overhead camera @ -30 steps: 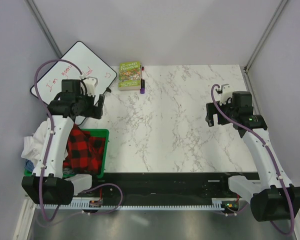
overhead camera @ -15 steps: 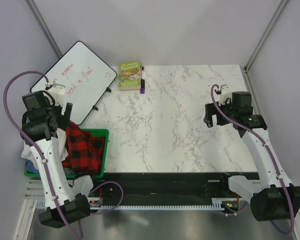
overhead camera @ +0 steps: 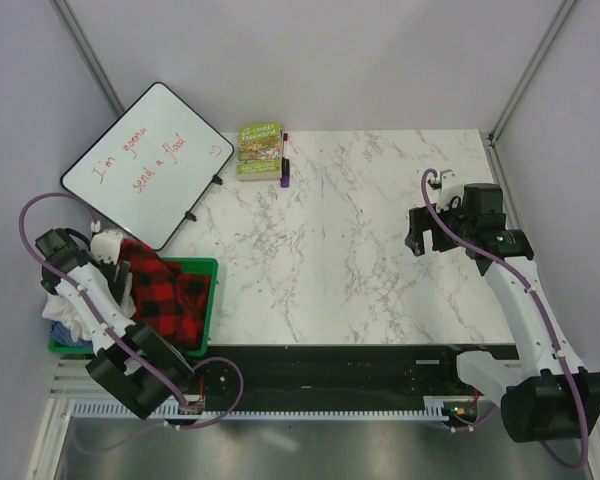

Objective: Fold and stack the long sleeve shirts
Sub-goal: Grab the shirt from the pile, then move the shirt to the center of the board

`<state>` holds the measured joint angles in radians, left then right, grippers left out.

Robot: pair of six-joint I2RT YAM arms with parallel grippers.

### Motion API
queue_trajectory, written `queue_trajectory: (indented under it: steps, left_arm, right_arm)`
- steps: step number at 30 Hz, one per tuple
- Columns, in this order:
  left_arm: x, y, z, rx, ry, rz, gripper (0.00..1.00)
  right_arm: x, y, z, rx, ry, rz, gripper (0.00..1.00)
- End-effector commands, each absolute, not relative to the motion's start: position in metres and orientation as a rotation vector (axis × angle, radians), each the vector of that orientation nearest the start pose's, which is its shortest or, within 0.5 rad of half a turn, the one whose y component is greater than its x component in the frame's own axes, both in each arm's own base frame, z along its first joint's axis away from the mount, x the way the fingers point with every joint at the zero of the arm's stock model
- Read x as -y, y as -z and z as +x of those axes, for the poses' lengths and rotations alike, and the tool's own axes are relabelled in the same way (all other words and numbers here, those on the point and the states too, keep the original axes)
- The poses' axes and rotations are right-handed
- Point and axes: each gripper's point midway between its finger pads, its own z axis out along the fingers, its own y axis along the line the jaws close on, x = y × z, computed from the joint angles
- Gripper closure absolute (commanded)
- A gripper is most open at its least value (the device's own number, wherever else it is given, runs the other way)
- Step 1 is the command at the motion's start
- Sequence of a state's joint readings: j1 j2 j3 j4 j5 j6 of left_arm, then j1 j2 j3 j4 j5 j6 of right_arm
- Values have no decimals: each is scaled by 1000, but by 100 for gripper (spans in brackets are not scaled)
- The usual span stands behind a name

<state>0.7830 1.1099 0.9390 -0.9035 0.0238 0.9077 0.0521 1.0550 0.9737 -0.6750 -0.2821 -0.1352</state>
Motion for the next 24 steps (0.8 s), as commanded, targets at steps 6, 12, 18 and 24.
queue_trajectory:
  steps: [6,12,18,24]
  left_arm:
    - [-143,-323,212,-2256,-416,347,98]
    - [9,-423,252,-2030,59,484,98]
    - [165,-451,272,-1867,489,834,98]
    - [253,-467,250,-1644,798,1078,98]
  right_arm:
    - [-62,-194,285,-2252,-309,-360,2]
    - [-65,-199,290,-2254,-347,-349,2]
    - [-52,-200,295,-2281,-377,-284,2]
    - [-34,-203,303,-2294,-395,-217,2]
